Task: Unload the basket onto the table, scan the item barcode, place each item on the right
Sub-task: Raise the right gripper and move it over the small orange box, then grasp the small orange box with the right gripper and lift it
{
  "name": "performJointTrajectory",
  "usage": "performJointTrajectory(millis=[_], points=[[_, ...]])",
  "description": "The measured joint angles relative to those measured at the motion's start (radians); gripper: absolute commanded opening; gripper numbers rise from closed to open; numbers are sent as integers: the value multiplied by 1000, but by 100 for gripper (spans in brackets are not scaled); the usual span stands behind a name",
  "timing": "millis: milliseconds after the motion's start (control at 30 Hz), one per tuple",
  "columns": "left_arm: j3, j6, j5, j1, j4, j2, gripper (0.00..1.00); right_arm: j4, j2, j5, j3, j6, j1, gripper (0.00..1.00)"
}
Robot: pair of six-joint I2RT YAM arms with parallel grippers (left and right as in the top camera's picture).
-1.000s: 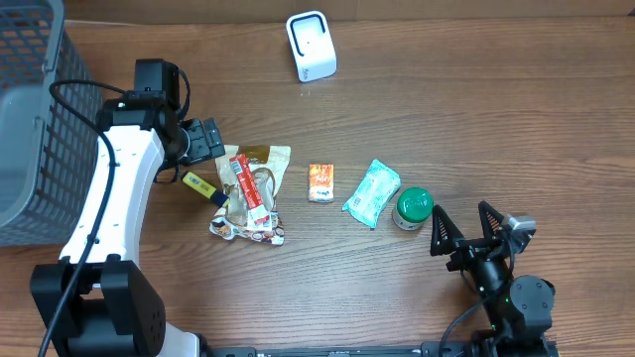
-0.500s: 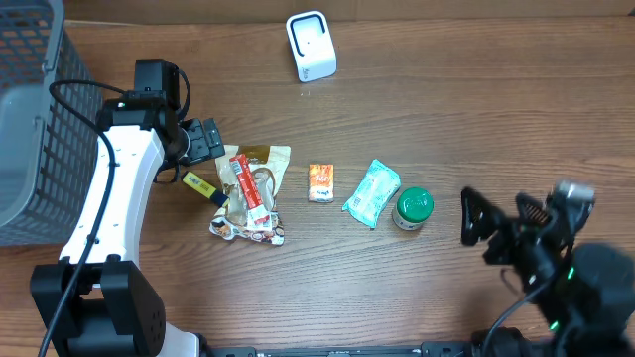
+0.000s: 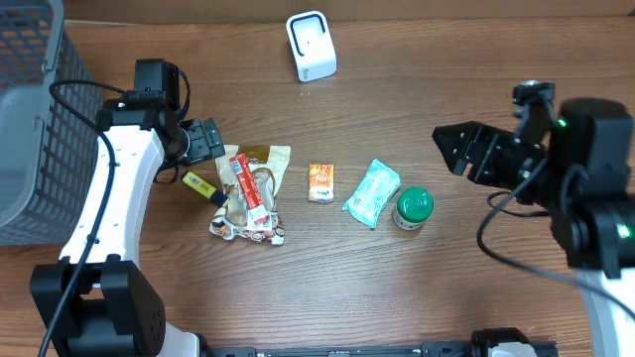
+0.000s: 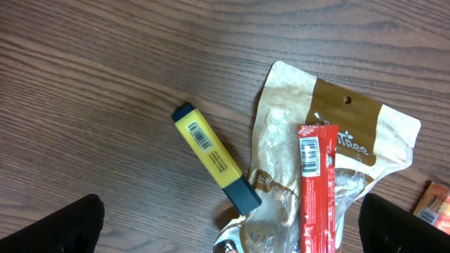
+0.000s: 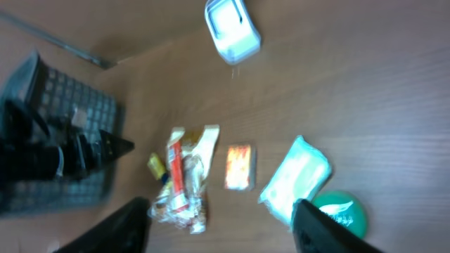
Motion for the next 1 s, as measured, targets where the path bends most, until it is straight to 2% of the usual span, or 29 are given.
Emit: performJointTrajectory(millis=[267, 633, 1000], points=[[0, 0, 0, 0, 0, 0, 100, -33, 241, -19, 0, 9, 147, 55], [0, 0, 0, 0, 0, 0, 100, 121, 612, 81, 0, 8, 402, 55], [0, 0, 0, 0, 0, 0, 100, 243, 790, 156, 0, 8, 455, 55]])
